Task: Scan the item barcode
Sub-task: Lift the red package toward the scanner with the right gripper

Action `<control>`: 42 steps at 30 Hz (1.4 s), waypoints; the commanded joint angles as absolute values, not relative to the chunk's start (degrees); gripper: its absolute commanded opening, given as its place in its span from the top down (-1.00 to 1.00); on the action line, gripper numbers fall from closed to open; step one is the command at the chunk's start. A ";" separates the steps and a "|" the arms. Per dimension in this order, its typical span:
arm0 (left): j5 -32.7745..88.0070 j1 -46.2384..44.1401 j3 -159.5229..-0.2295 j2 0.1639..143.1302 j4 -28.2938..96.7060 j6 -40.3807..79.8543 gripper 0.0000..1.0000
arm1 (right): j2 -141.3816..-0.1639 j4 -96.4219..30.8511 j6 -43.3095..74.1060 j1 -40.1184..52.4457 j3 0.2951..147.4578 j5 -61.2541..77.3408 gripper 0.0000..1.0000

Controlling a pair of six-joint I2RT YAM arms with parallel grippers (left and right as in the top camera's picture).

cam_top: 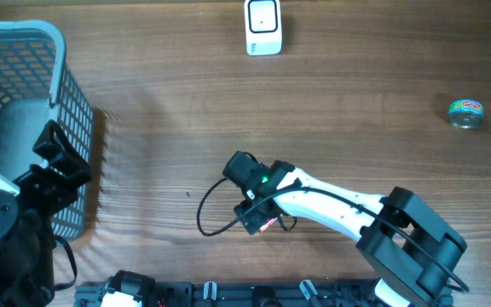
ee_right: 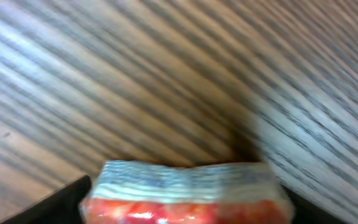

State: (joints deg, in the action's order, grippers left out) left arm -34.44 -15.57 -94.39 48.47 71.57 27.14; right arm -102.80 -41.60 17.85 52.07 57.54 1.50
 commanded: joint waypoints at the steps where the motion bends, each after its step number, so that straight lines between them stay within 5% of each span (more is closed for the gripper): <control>1: -34.15 -15.09 -94.37 48.21 71.44 27.49 -1.00 | -107.04 -42.59 22.72 52.27 53.87 3.86 -0.50; 6: -34.13 -15.09 -94.37 48.21 71.44 27.51 -1.00 | -107.04 -43.00 26.46 52.27 53.87 4.23 -0.29; 14: -30.63 -15.09 -91.35 48.25 69.67 27.51 -1.00 | -107.04 -43.38 32.08 50.28 60.16 21.56 -0.29; 21: -27.99 -15.09 -75.48 49.78 63.59 30.79 -1.00 | -107.04 -44.03 31.57 37.54 66.30 53.89 -0.28; 27: -27.88 -15.09 -72.75 53.91 63.16 33.58 -1.00 | -107.04 -53.39 33.61 28.29 66.30 67.09 -0.22; 42: -27.90 -15.09 -72.75 57.39 63.20 33.93 -1.00 | -107.04 -49.54 36.27 28.25 66.32 70.06 -0.19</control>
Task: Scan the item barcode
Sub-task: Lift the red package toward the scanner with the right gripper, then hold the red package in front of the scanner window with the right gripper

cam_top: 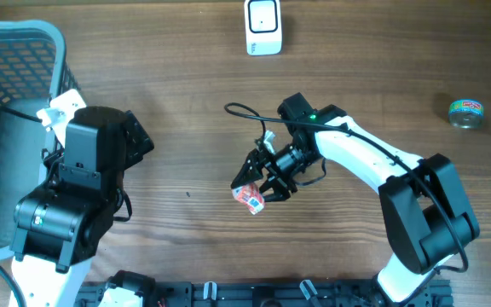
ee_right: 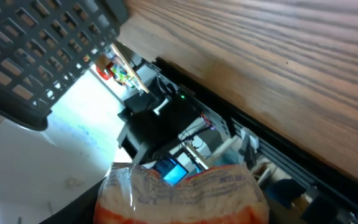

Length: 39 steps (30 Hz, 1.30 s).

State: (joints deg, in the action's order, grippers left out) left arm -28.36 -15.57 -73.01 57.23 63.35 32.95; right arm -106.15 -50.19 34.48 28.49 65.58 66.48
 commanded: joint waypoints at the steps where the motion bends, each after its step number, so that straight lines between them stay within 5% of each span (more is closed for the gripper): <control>1: -27.90 -15.09 -72.75 57.39 63.18 33.93 -1.00 | -107.04 -49.76 36.16 28.25 66.32 70.83 -0.18; 5: -27.90 -15.09 -72.75 57.39 63.18 33.93 -1.00 | -107.04 -43.64 36.51 28.25 66.32 70.46 -0.19; 9: -27.90 -15.09 -72.75 57.39 63.20 33.95 -1.00 | -107.04 -4.80 41.60 25.80 66.32 67.85 -0.18; 12: -27.90 -15.09 -72.75 57.39 63.18 33.98 -1.00 | -107.04 17.61 38.54 22.11 66.32 51.77 -0.18; 19: -31.57 -15.09 -72.73 57.56 61.89 33.95 -1.00 | -108.60 24.10 11.14 21.41 66.30 2.70 -0.23; 21: -32.97 -15.09 -72.69 57.71 61.89 33.98 -1.00 | -111.00 29.67 9.37 21.30 66.30 -0.38 -0.36; 29: -39.59 -15.09 -69.49 60.25 61.63 36.60 -1.00 | -125.64 55.35 4.89 21.50 67.66 -4.16 -0.34; 39: -40.64 -15.09 -67.29 62.70 60.14 38.44 -1.00 | -139.04 46.44 4.23 21.56 90.65 -4.69 -0.28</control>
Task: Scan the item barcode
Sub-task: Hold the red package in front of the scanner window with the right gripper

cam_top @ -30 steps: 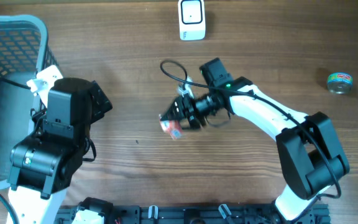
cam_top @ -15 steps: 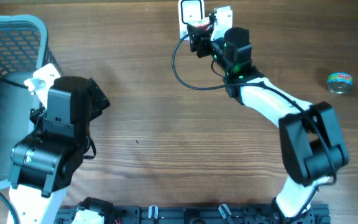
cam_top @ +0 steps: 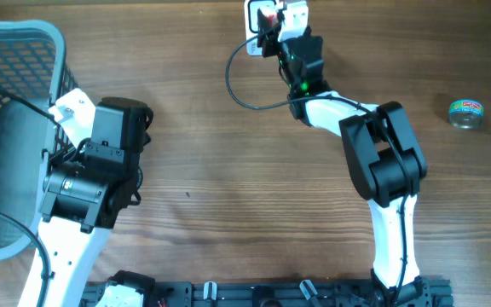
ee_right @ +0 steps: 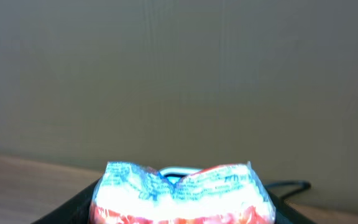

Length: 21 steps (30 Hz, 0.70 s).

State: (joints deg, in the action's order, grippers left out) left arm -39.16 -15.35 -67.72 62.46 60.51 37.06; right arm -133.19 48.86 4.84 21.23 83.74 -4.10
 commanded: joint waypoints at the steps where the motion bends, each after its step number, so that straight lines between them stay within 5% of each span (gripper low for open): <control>1: -40.64 -15.09 -67.29 62.70 60.16 38.44 -1.00 | -140.51 45.71 3.70 21.56 92.97 -4.67 -0.28; 21: -40.60 -15.09 -67.29 62.70 60.14 38.65 -1.00 | -149.91 39.79 -1.58 22.39 103.83 -4.73 -0.29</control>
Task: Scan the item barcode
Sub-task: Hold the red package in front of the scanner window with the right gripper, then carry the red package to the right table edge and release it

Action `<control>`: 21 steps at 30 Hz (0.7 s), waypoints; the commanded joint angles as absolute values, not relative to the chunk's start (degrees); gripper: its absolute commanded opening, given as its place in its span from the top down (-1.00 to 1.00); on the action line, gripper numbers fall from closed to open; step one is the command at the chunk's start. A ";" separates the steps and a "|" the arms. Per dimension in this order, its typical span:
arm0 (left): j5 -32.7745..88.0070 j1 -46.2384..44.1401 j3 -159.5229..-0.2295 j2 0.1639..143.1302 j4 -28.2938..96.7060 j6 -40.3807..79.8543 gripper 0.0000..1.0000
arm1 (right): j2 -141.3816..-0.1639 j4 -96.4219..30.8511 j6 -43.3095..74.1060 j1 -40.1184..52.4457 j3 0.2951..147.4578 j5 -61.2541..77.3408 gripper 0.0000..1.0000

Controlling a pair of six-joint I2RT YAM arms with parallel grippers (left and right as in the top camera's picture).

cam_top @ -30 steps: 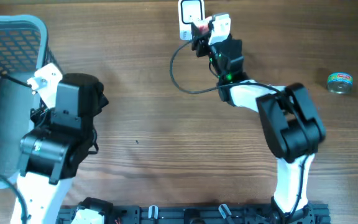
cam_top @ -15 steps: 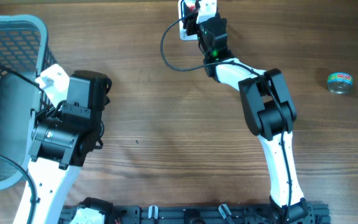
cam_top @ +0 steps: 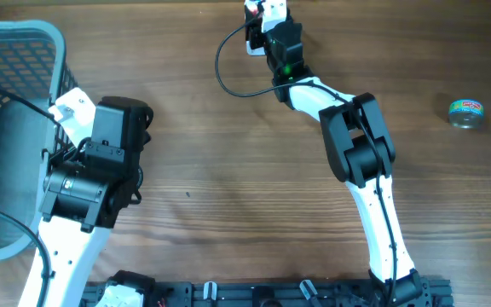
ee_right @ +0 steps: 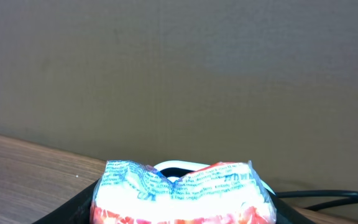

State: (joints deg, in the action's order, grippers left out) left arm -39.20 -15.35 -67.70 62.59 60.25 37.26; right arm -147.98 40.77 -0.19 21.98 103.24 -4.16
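A white and red plastic packet (ee_right: 182,186) with blue print fills the bottom of the right wrist view, and my right gripper (ee_right: 182,211) is shut on it. In the overhead view that gripper (cam_top: 268,14) reaches to the table's far edge and holds the packet (cam_top: 273,8) over the white scanner (cam_top: 251,41), which it partly covers. Just behind the packet, a curved white edge of the scanner (ee_right: 174,165) shows. My left arm (cam_top: 92,175) rests at the left beside the basket, its fingers hidden under the arm's housing.
A grey mesh basket (cam_top: 32,38) stands at the far left. A small round tin (cam_top: 465,112) sits at the right, with a yellow bit at the edge beyond it. A black cable (cam_top: 227,78) loops from the right wrist over the table.
My right gripper, still holding the packet, has moved a little to the left over the scanner, and the arm has straightened. The left arm has not moved.
My right gripper first held the packet low over the middle of the table. Then it held it raised and tilted there, and the left arm stood out beside the basket. Later the packet was at the scanner on the far edge, where it still is.
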 commanded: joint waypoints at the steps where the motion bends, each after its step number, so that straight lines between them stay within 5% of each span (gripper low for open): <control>1: -40.60 -15.09 -67.29 62.70 60.20 39.48 -1.00 | -149.88 39.79 -1.69 22.39 103.83 -4.75 -0.29; 15: -40.60 -15.09 -67.29 62.70 60.18 39.53 -1.00 | -126.76 17.72 -5.89 21.67 103.83 -11.18 -0.31; 21: -39.13 -15.09 -67.29 62.70 59.96 39.51 -1.00 | -110.45 -18.44 4.49 14.28 103.83 -15.64 -0.28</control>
State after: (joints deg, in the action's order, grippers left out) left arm -39.18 -15.35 -67.66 62.63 60.27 38.50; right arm -115.00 -8.75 -1.37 18.81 103.96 -12.49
